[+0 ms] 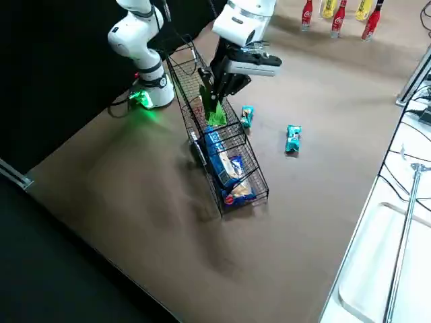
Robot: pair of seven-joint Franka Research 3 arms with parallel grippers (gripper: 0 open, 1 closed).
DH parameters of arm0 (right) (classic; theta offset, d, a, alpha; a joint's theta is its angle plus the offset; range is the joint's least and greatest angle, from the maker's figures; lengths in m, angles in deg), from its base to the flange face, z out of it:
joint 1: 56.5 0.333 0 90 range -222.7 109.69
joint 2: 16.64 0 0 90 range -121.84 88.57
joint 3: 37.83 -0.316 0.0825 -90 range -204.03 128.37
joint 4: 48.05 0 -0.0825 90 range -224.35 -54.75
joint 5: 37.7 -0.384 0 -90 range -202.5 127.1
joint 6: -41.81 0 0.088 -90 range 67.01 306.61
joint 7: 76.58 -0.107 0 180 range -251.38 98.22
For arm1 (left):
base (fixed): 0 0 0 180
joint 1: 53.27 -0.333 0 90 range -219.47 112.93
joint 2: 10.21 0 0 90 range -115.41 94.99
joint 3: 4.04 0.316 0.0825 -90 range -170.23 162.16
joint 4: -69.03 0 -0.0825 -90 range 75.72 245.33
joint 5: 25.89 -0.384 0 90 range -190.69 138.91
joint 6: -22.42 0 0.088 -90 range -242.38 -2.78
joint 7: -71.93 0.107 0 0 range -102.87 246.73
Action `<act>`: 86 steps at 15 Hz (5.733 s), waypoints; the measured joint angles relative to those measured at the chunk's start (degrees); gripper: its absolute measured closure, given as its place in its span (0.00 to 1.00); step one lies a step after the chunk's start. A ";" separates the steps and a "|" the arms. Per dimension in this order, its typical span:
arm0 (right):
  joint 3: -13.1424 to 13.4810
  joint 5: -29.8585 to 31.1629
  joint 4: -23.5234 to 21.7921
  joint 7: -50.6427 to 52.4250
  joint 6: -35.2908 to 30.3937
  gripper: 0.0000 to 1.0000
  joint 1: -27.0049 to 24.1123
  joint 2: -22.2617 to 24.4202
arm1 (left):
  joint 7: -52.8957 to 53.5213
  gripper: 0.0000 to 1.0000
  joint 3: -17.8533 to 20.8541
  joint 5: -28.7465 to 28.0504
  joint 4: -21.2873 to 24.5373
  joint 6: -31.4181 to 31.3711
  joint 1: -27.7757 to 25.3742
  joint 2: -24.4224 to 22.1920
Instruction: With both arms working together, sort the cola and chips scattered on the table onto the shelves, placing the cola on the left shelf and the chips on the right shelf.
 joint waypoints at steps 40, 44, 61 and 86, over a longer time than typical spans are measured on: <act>-1.38 -16.97 4.80 -0.80 -11.43 0.46 1.99 -0.64 | 43.80 0.68 0.70 4.14 15.21 33.29 -27.88 -36.54; -1.78 -21.28 2.04 -11.81 -4.75 0.42 4.07 -6.38 | 43.80 0.68 0.77 4.17 22.73 28.04 -28.42 -39.57; -3.77 -29.35 -4.83 -42.99 32.29 0.33 15.06 -28.04 | 43.79 0.29 0.25 6.11 28.41 24.56 -29.05 -41.34; 6.11 -24.59 12.68 -25.24 -7.39 0.78 16.27 -22.78 | 1.37 0.23 -21.65 -0.45 19.58 2.56 -16.03 -10.79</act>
